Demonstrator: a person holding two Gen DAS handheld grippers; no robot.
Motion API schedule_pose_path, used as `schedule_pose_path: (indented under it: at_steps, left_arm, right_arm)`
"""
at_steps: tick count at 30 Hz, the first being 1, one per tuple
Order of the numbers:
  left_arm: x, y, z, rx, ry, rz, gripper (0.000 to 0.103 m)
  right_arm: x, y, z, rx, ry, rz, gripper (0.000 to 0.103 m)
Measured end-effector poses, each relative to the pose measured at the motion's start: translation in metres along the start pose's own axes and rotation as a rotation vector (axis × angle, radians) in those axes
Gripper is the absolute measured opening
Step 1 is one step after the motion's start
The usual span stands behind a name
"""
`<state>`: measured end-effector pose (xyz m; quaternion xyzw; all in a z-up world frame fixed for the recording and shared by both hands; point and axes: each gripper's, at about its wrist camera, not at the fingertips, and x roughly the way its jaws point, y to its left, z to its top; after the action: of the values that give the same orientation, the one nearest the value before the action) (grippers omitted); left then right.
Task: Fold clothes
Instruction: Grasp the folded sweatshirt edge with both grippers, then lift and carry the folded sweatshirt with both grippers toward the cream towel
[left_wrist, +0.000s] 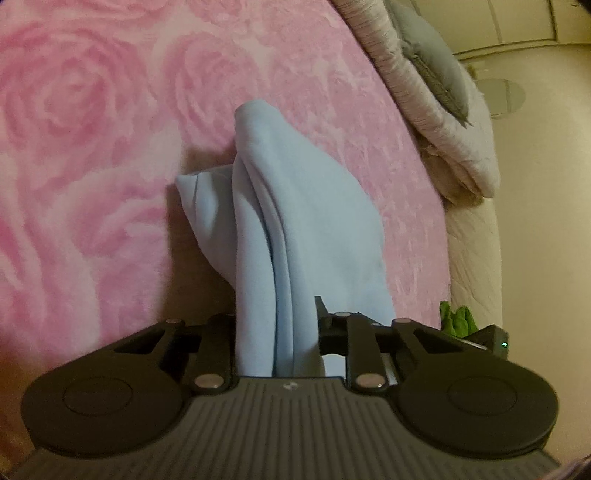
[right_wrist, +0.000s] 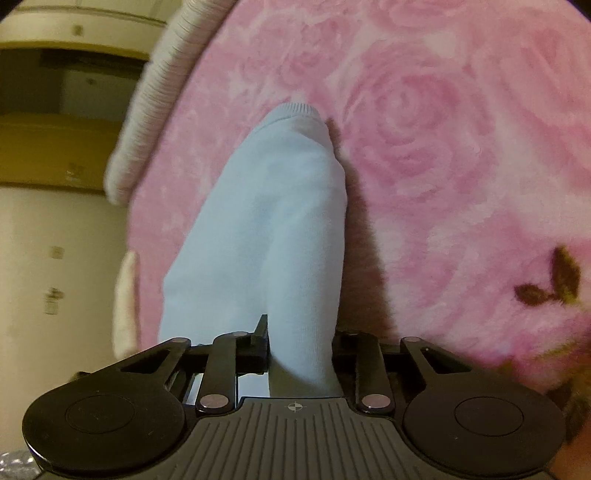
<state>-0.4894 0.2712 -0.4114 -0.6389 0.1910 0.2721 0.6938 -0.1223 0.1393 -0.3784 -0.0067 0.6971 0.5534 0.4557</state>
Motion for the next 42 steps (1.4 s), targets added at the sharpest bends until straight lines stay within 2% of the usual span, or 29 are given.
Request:
schedule_pose_path:
  at_steps: [8,15,21,25,30,36,42]
  left_arm:
    - [-0.057,-0.067,0.021,-0.086,-0.027,0.047,0.018]
    - [-0.131,-0.124,0.028,-0.129,-0.148,0.054,0.018]
    - [-0.188,-0.129,0.019,-0.176,-0.256,0.048,0.018]
    - [-0.225,-0.112,0.015,-0.207,-0.298,0.055,0.018]
    - [-0.280,-0.066,0.020,-0.231,-0.321,0.058,0.018]
    - [-0.366,0.021,0.059,-0.223,-0.294,0.059,0.018]
    - [-0.464,0.108,0.118,-0.203,-0.264,0.054,0.018]
  right_arm:
    - [-0.037,0.068,0.030,-0.002,0.067,-0.013,0.022]
    - [-0.060,0.158,0.051,-0.071,0.110,0.069,0.022]
    - [-0.043,0.228,0.047,-0.172,0.160,0.112,0.022]
    - [-0.023,0.262,0.029,-0.213,0.194,0.126,0.022]
    - [0.015,0.297,-0.011,-0.241,0.227,0.146,0.022]
    - [0.093,0.348,-0.083,-0.228,0.221,0.153,0.022]
    - [0.193,0.435,-0.124,-0.196,0.194,0.141,0.022]
